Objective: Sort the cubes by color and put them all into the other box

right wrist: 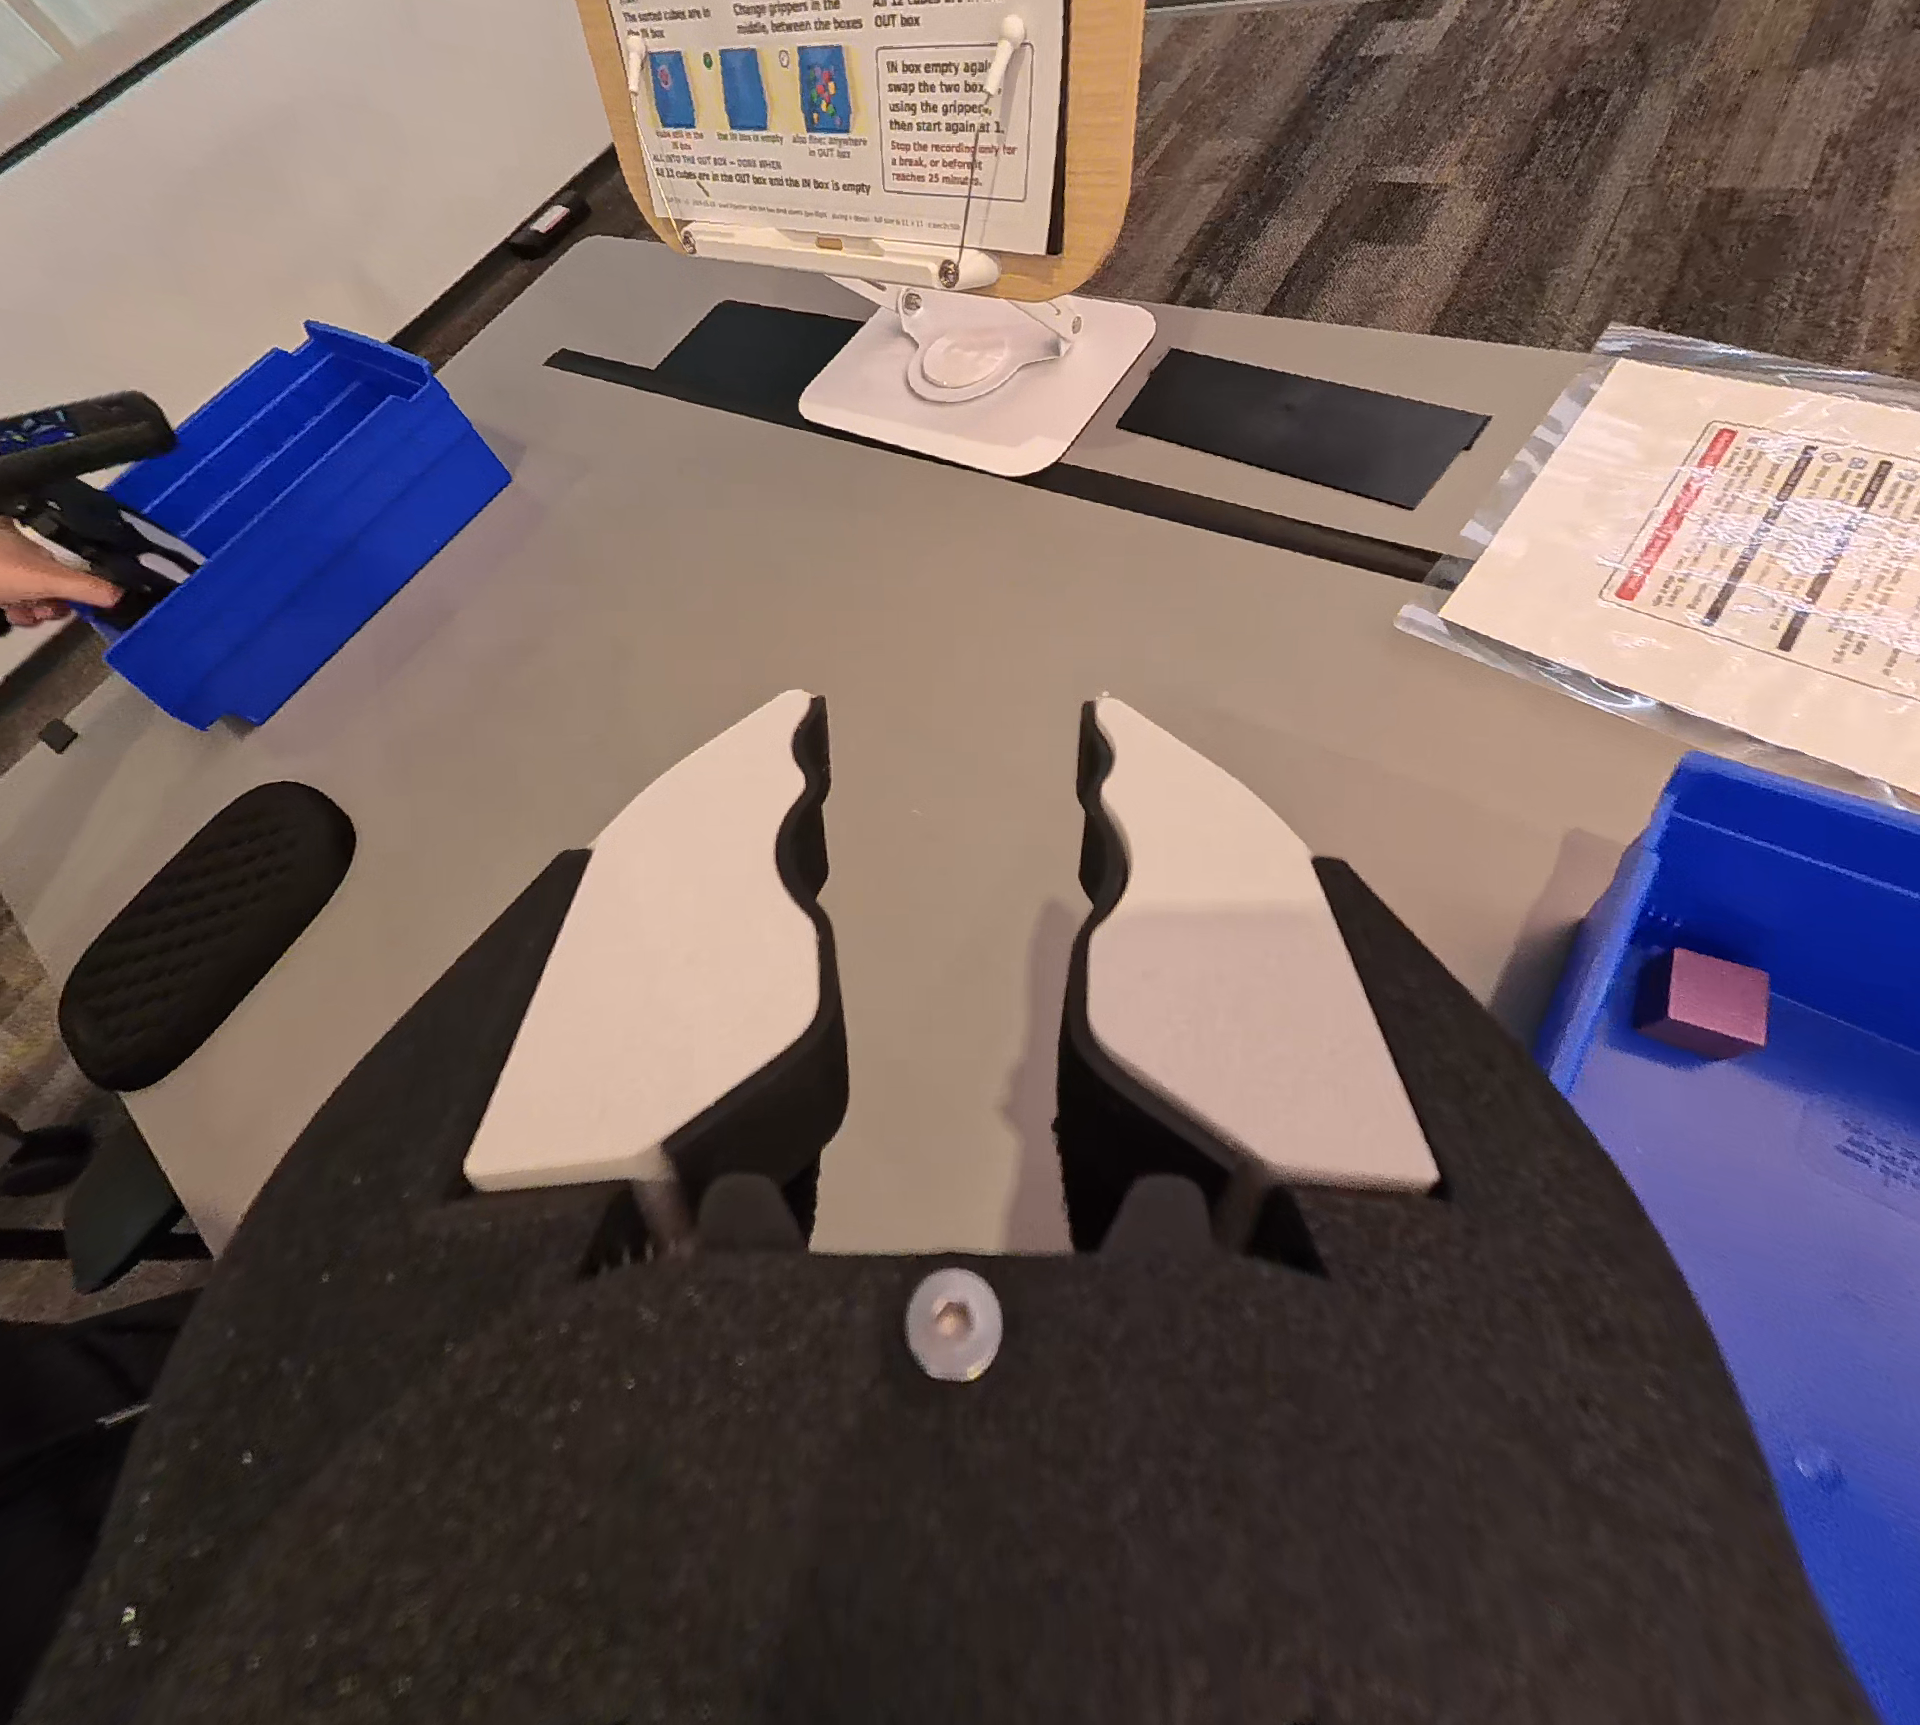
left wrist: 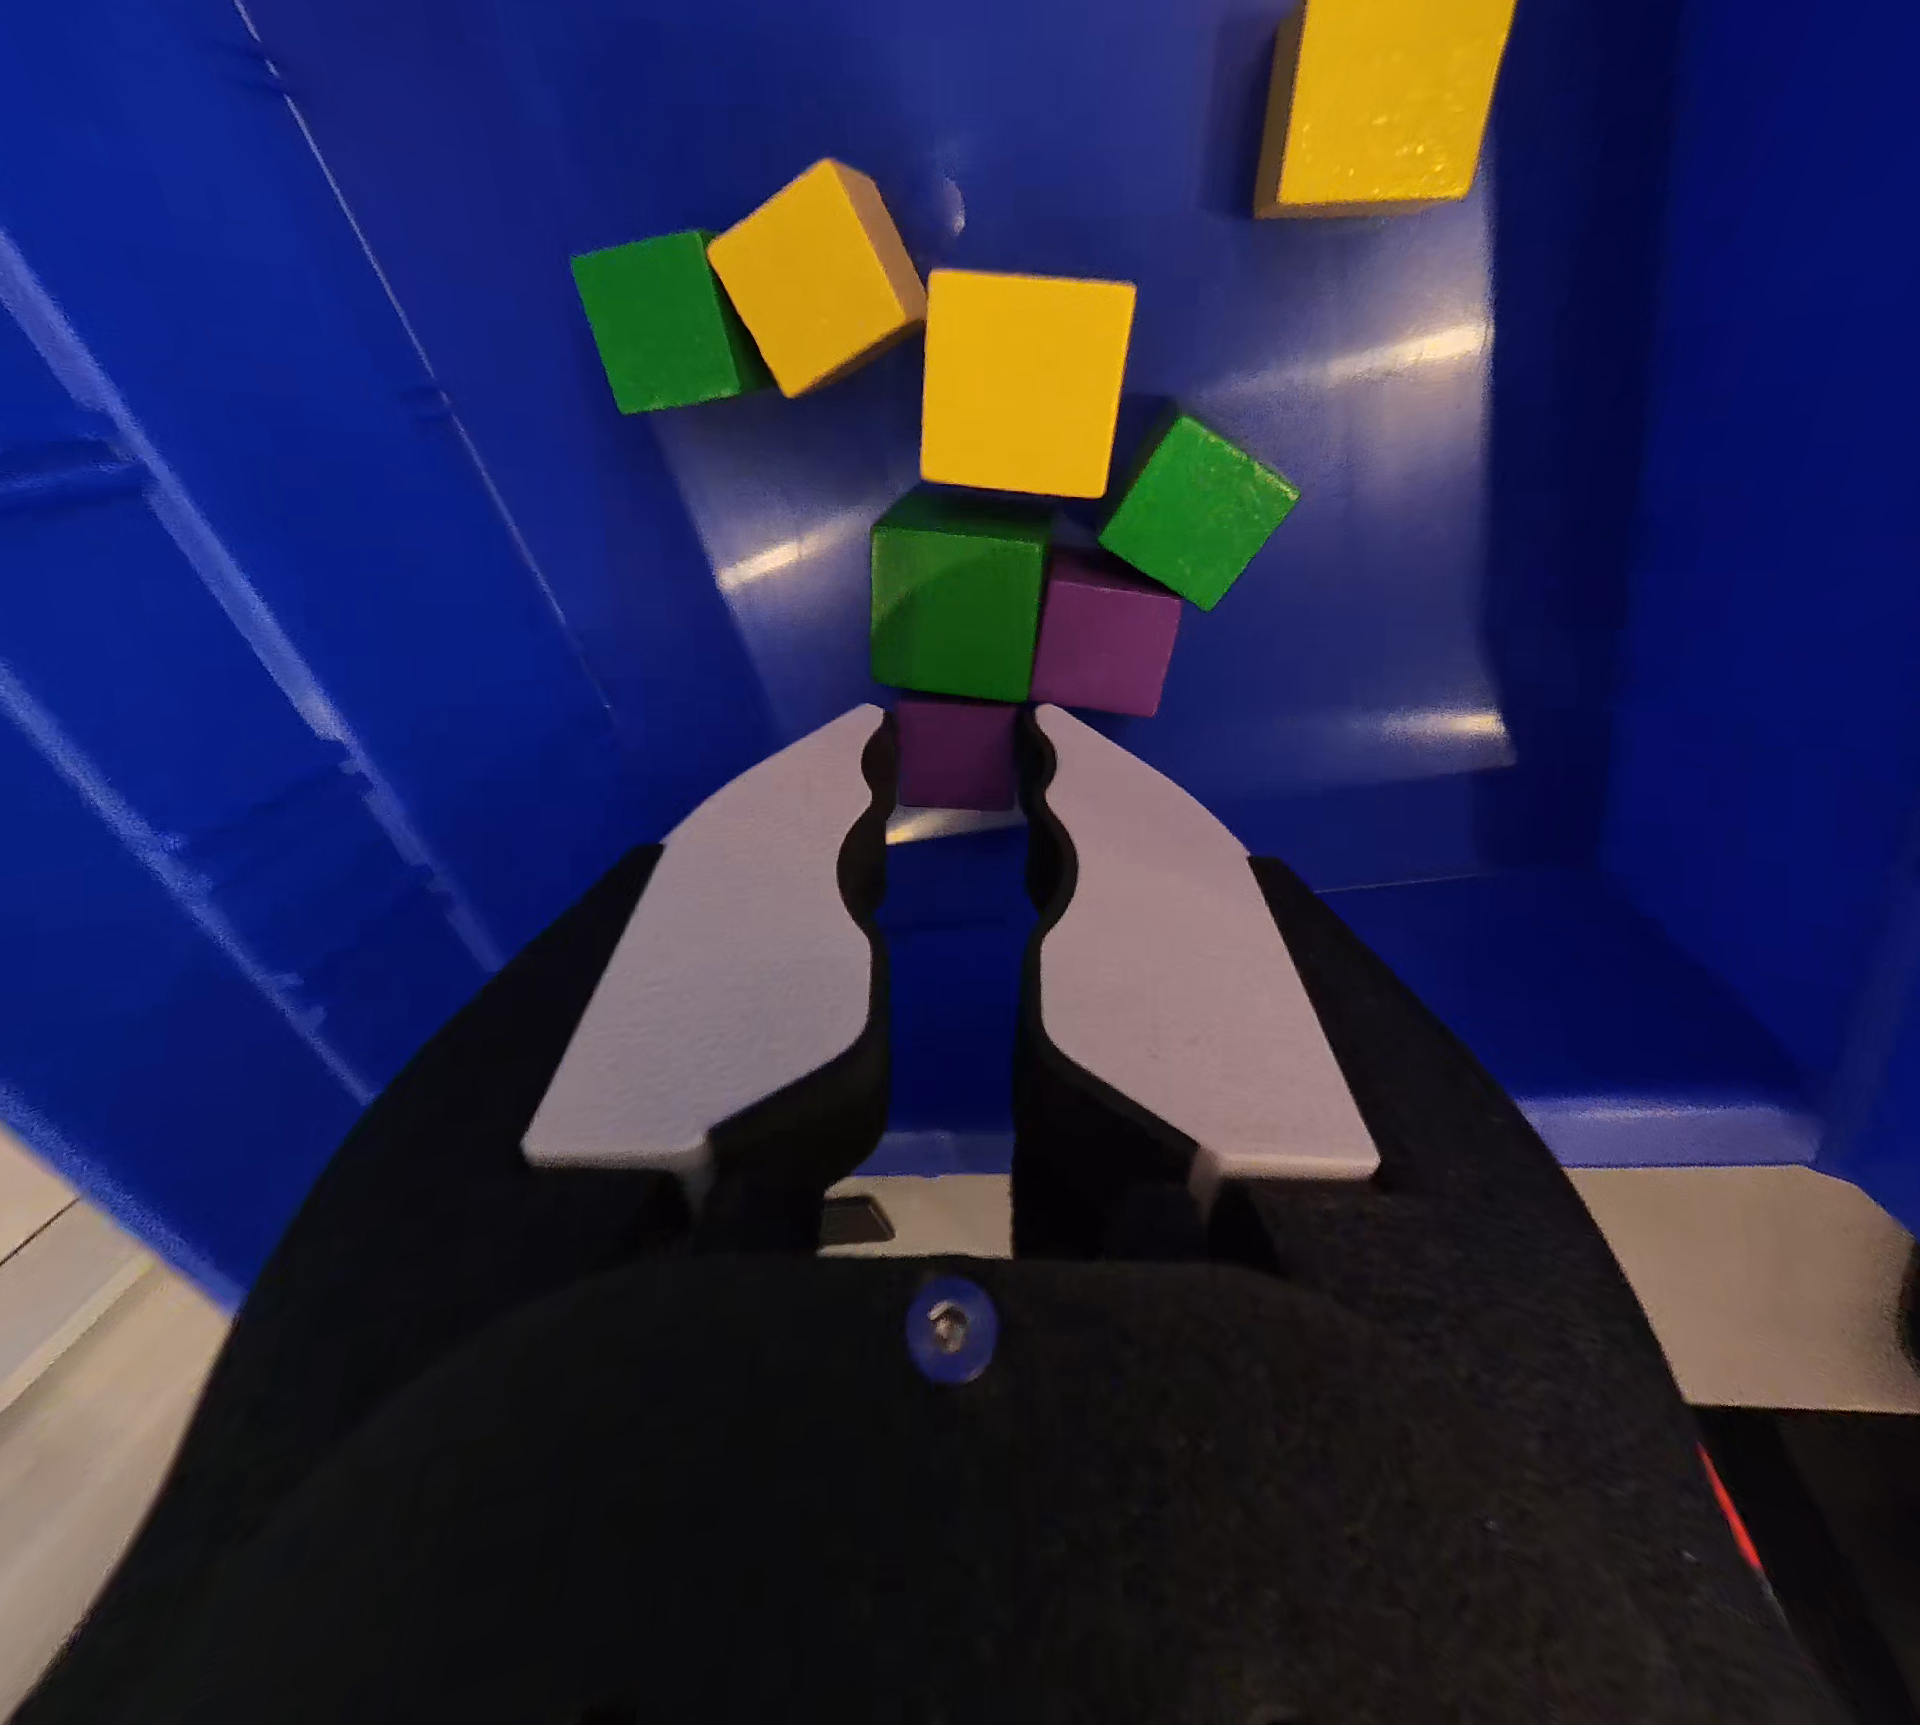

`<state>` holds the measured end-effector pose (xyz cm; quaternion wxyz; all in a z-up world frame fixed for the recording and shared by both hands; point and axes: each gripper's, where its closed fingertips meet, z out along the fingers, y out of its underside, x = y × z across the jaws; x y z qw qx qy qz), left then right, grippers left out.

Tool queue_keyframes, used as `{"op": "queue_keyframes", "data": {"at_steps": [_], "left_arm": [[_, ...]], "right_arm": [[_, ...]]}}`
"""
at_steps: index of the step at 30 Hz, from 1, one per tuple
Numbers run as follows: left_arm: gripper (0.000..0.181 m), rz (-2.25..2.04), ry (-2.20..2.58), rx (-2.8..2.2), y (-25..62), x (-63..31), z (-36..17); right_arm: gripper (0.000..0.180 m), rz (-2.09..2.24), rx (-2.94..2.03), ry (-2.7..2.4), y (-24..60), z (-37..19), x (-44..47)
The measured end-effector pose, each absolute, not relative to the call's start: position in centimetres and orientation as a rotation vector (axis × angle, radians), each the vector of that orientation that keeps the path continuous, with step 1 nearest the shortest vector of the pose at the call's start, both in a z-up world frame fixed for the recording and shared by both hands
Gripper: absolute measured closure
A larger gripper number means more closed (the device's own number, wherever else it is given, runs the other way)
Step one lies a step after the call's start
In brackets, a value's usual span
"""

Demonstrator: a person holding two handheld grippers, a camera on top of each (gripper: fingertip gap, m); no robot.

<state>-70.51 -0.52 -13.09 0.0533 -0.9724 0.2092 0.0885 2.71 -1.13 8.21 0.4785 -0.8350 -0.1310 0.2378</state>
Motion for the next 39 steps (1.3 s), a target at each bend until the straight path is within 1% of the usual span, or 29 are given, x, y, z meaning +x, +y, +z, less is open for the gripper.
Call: {"op": "queue_keyframes", "data": {"at_steps": [3, 6, 10, 12, 15, 18, 22, 24, 27, 31, 33, 34, 39], "left_arm": [[0.158, 0.289, 0.596, -2.83, 0.8, -70.5, -10.1], [0.159, 0.124, 0.582, -2.541, 2.7, -66.9, -3.8], [0.159, 0.016, 0.924, -1.975, 1.9, -56.2, 5.9], [0.159, 0.017, 1.066, -1.734, 0.0, -50.1, 9.0], [0.159, 0.101, 1.198, -1.389, -2.9, -42.2, 11.9], [0.159, 0.019, 1.277, -1.174, -6.3, -35.4, 12.6], [0.16, -0.093, 1.315, -1.017, -9.0, -29.8, 13.1], [0.16, -0.155, 1.317, -0.973, -9.8, -28.0, 13.4], [0.16, -0.204, 1.309, -0.927, -10.1, -26.5, 14.0], [0.16, -0.225, 1.301, -0.904, -9.8, -25.3, 14.1], [0.16, -0.234, 1.314, -0.907, -9.7, -24.9, 13.8], [0.16, -0.239, 1.314, -0.901, -9.7, -24.7, 13.9], [0.159, -0.226, 1.281, -0.931, -8.8, -24.4, 13.2]], "right_arm": [[0.135, 0.568, -2.028, -0.311, -1.3, 8.4, 3.3], [0.137, 0.6, -1.963, -0.339, -1.5, 9.7, 2.5], [0.137, 0.847, -1.737, -0.507, -2.1, 13.8, -3.4], [0.137, 1.01, -1.559, -0.677, -3.5, 16.2, -7.8], [0.14, 1.33, -1.336, -0.854, -6.8, 18.9, -14.1], [0.14, 1.702, -1.323, -0.9, -8.5, 18.7, -19.4], [0.132, 1.777, -1.487, -1.007, -8.6, 14.6, -25.2], [0.131, 1.84, -1.477, -1.05, -9.2, 14.0, -26.7], [0.137, 1.975, -1.417, -1.098, -10.6, 14.4, -26.9], [0.139, 1.897, -1.453, -1.122, -10.4, 13.8, -26.8], [0.146, 1.91, -1.441, -1.133, -10.6, 13.9, -26.7], [0.155, 1.903, -1.455, -1.141, -10.5, 13.6, -26.7], [0.157, 1.869, -1.479, -1.132, -9.4, 13.1, -26.2]]}}
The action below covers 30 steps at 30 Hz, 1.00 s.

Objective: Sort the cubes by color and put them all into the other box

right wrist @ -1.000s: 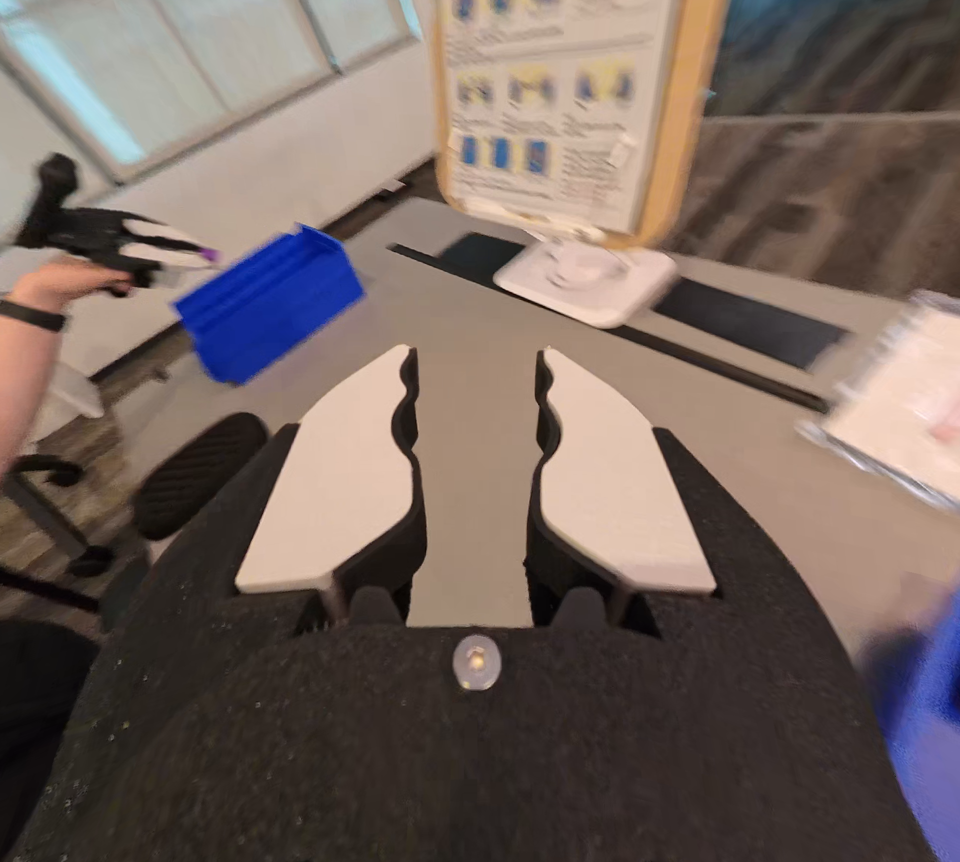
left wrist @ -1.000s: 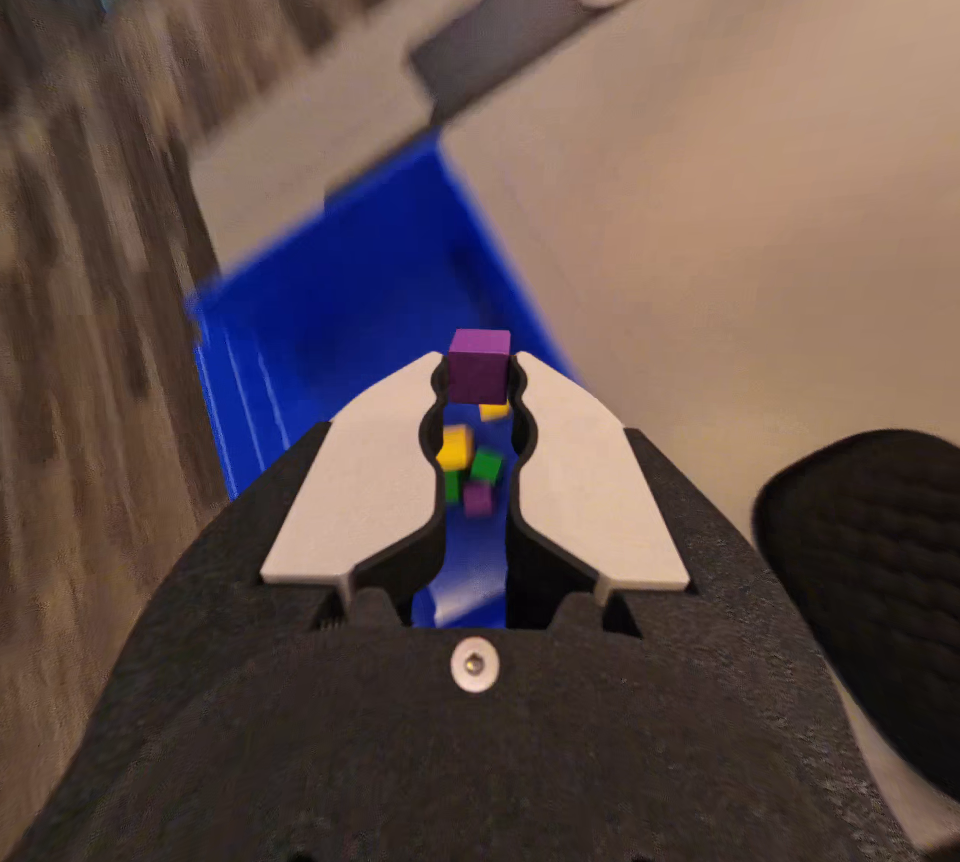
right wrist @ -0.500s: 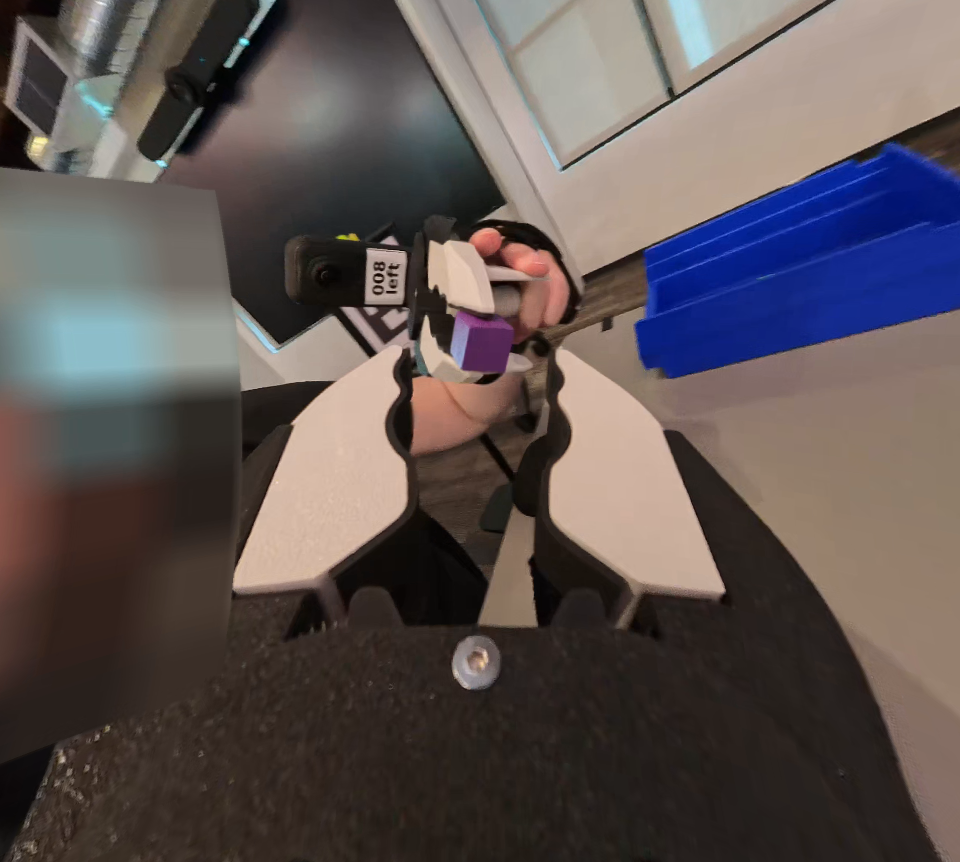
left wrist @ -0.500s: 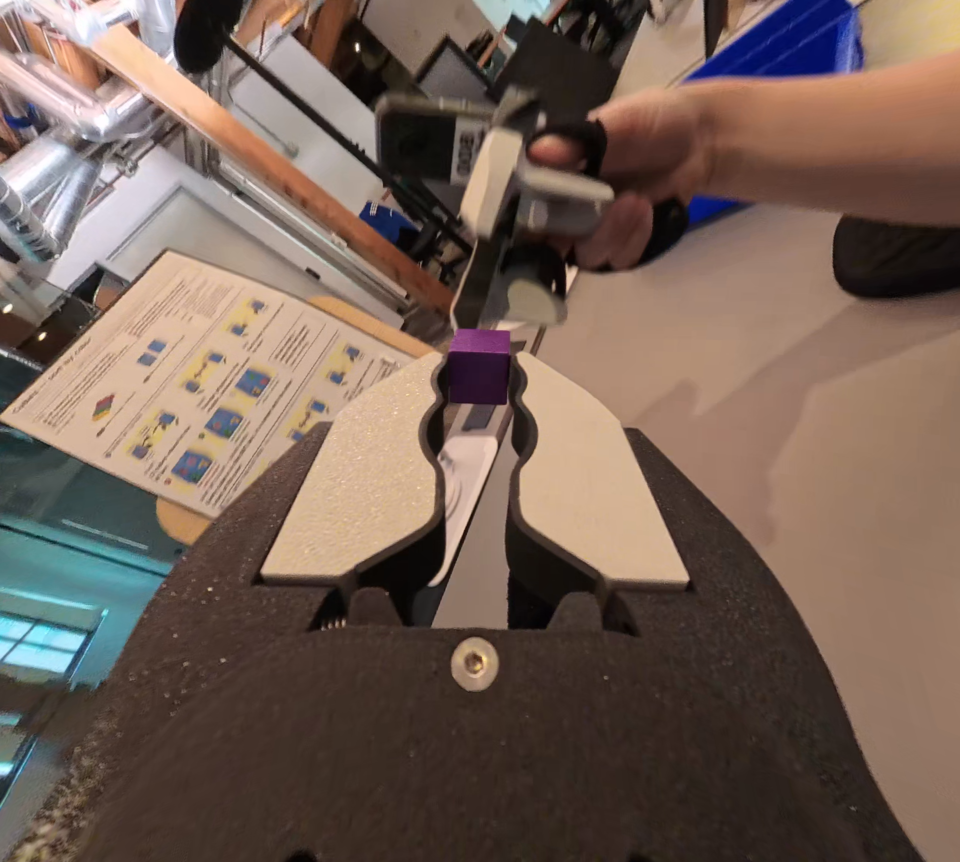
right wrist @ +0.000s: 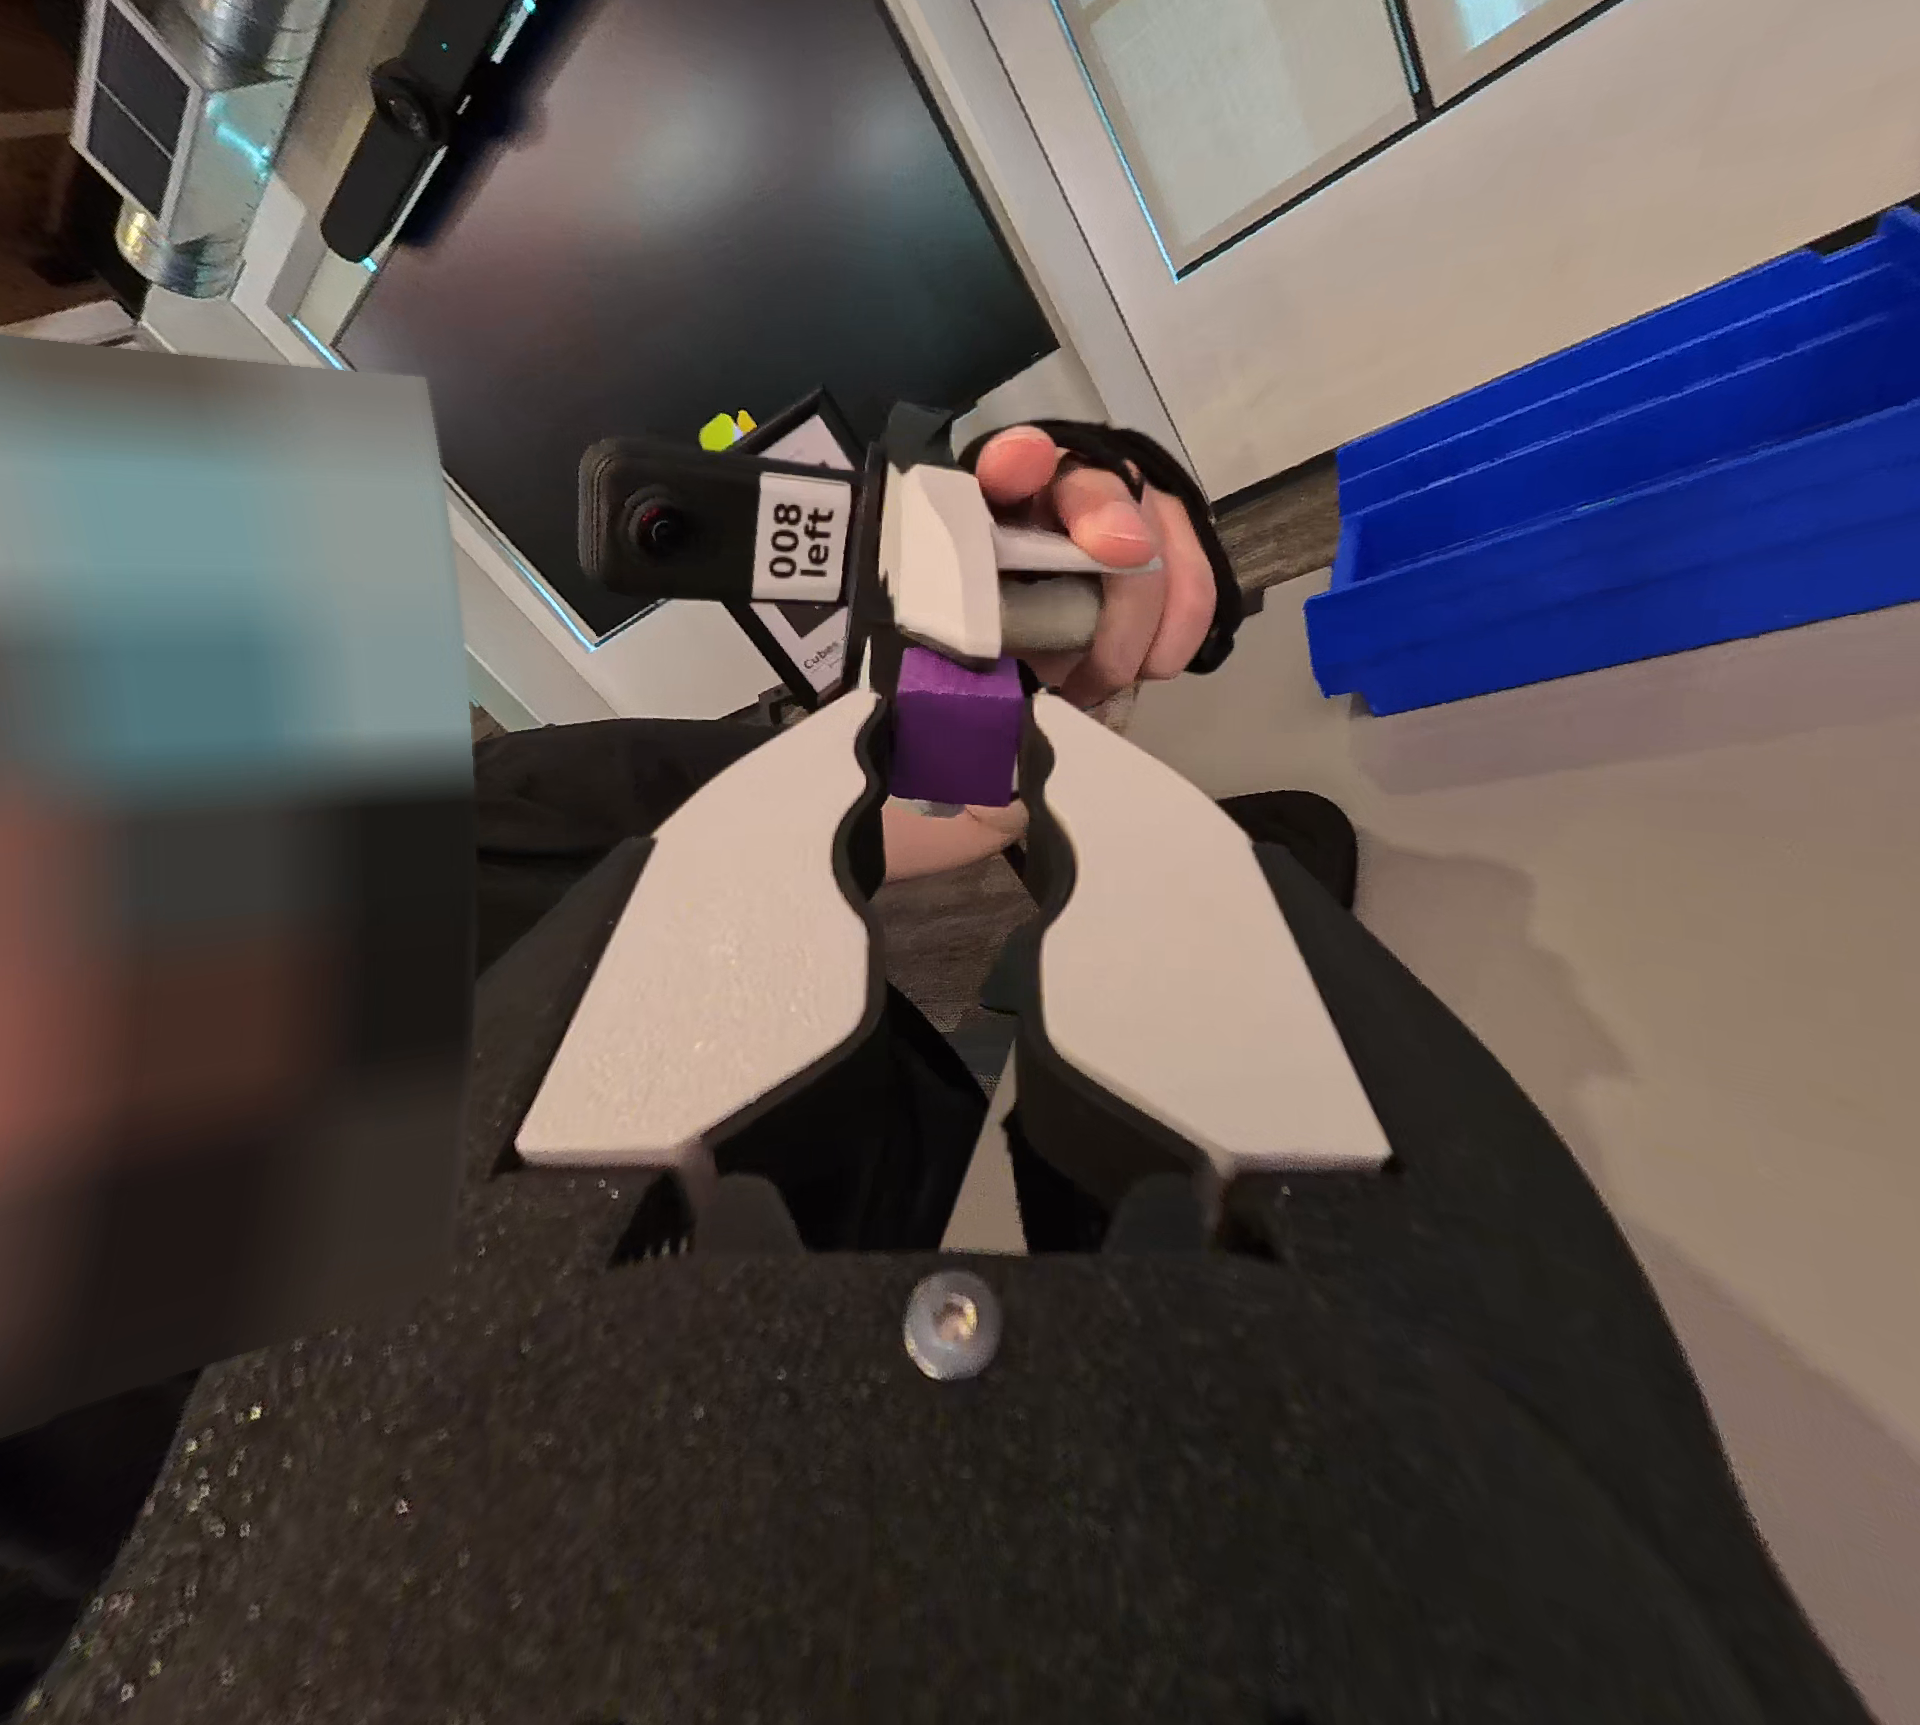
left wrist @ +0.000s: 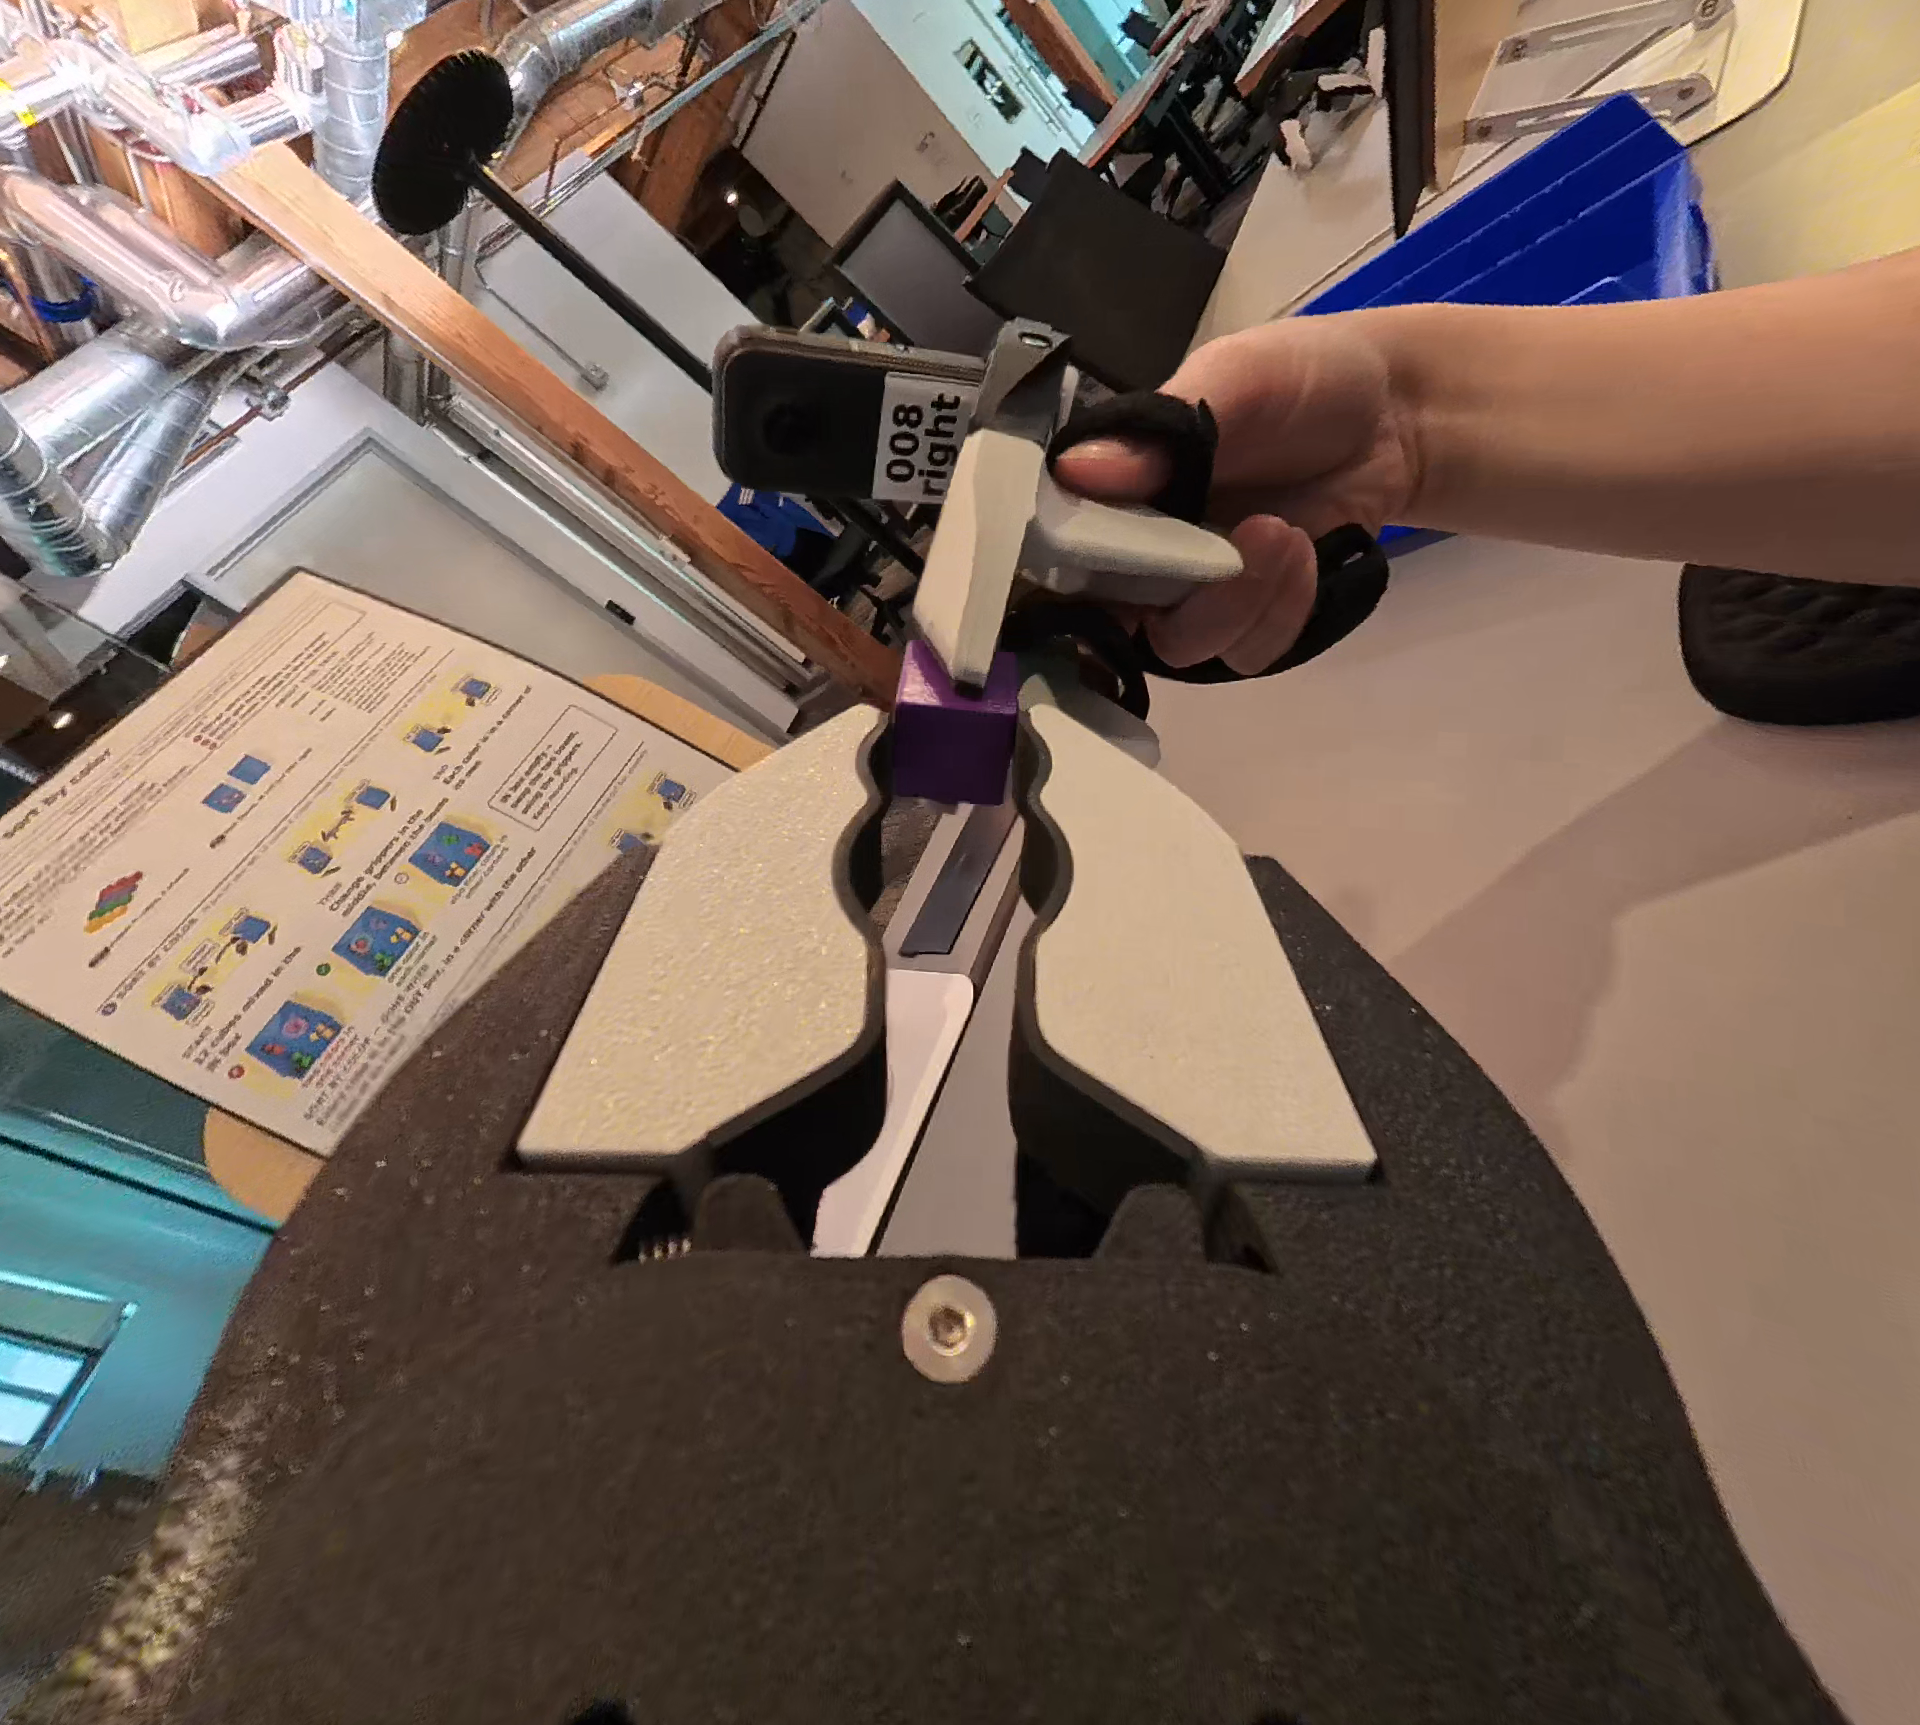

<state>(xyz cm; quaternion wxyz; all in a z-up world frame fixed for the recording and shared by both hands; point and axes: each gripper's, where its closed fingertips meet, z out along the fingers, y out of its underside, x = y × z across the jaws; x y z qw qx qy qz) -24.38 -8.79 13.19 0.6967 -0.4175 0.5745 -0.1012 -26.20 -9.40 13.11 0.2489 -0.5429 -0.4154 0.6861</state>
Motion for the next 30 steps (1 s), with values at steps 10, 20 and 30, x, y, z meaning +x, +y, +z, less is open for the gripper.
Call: {"op": "queue_keyframes", "data": {"at_steps": [10, 20, 30], "left_arm": [[0.158, -0.497, 0.967, -1.324, -3.8, -29.1, 5.3], [0.171, -0.312, 0.834, -1.518, 0.3, -33.8, -1.4], [0.169, -0.207, 0.834, -1.567, 0.8, -34.5, -1.8]], "right_arm": [[0.158, 1.212, -1.577, -0.883, -7.3, 17.2, -14.1], [0.158, 0.408, -2.476, -0.238, 1.2, 1.6, 18.2], [0.157, 0.323, -2.845, -0.201, 3.5, -13.2, 21.1]]}}
